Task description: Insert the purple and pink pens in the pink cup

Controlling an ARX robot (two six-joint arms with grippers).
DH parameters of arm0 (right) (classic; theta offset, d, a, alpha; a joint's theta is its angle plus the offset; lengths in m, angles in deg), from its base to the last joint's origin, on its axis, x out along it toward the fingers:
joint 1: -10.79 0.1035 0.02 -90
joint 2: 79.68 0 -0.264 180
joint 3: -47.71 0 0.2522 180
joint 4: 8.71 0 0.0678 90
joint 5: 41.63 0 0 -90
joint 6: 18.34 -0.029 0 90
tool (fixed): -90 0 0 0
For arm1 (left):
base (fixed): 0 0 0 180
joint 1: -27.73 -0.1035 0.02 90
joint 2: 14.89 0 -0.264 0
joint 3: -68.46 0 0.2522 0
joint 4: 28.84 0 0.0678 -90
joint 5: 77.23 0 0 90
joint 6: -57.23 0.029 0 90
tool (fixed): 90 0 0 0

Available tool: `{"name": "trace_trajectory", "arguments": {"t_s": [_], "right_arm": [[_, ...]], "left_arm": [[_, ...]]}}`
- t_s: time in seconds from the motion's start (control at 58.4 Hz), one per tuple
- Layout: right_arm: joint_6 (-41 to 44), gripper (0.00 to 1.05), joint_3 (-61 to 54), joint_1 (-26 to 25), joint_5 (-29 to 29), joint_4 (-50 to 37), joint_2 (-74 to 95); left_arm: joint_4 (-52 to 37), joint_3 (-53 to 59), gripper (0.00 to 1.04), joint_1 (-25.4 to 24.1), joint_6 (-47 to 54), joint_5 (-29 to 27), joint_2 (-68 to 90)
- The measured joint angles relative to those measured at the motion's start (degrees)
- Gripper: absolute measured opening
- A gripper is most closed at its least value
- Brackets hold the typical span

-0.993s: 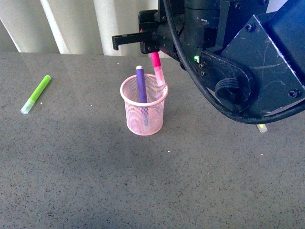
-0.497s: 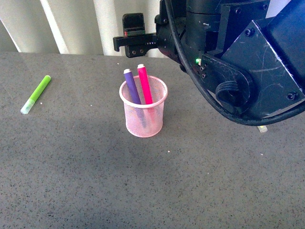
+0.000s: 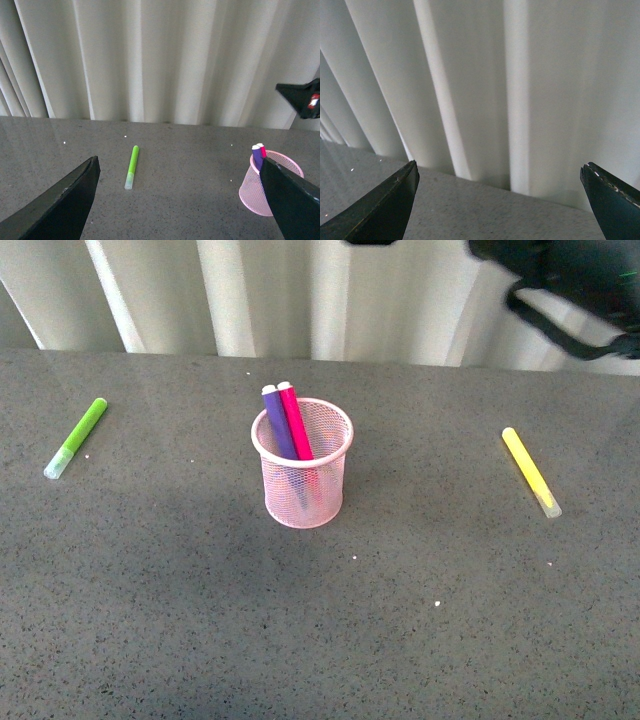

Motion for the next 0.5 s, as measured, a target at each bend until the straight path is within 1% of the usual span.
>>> {"name": "trace_trajectory", "arguments": {"t_s": [0.086, 0.171, 0.24, 0.36, 0.377, 0.428, 0.462, 0.479, 0.497], "right_arm": [[1.6, 0.98, -7.0, -2.6, 0.9, -0.8, -8.0], [4.2, 0.98, -16.6, -6.6, 3.6, -0.3, -20.2], [6.3, 0.98, -25.1, -10.6, 6.3, 4.5, -34.0], [7.7, 0.98, -31.2, -16.0, 9.1, 12.2, -49.3], [7.7, 0.97, -31.7, -17.1, 9.1, 13.9, -52.0], [7.4, 0.9, -31.5, -19.1, 5.0, 24.3, -59.5], [7.2, 0.83, -31.5, -20.0, 0.5, 32.2, -65.1], [7.1, 0.81, -31.7, -20.2, -0.2, 34.1, -66.4], [7.0, 0.76, -32.3, -20.7, -1.2, 38.6, -69.7]], "left_arm": [[0.0, 0.0, 0.98, 0.0, 0.0, 0.0, 0.0], [0.0, 0.0, 0.98, 0.0, 0.0, 0.0, 0.0], [0.0, 0.0, 0.98, 0.0, 0.0, 0.0, 0.0], [0.0, 0.0, 0.98, 0.0, 0.0, 0.0, 0.0], [0.0, 0.0, 0.98, 0.0, 0.0, 0.0, 0.0], [0.0, 0.0, 0.98, 0.0, 0.0, 0.0, 0.0], [0.0, 0.0, 0.98, 0.0, 0.0, 0.0, 0.0], [0.0, 0.0, 0.98, 0.0, 0.0, 0.0, 0.0], [0.0, 0.0, 0.98, 0.0, 0.0, 0.0, 0.0]]}}
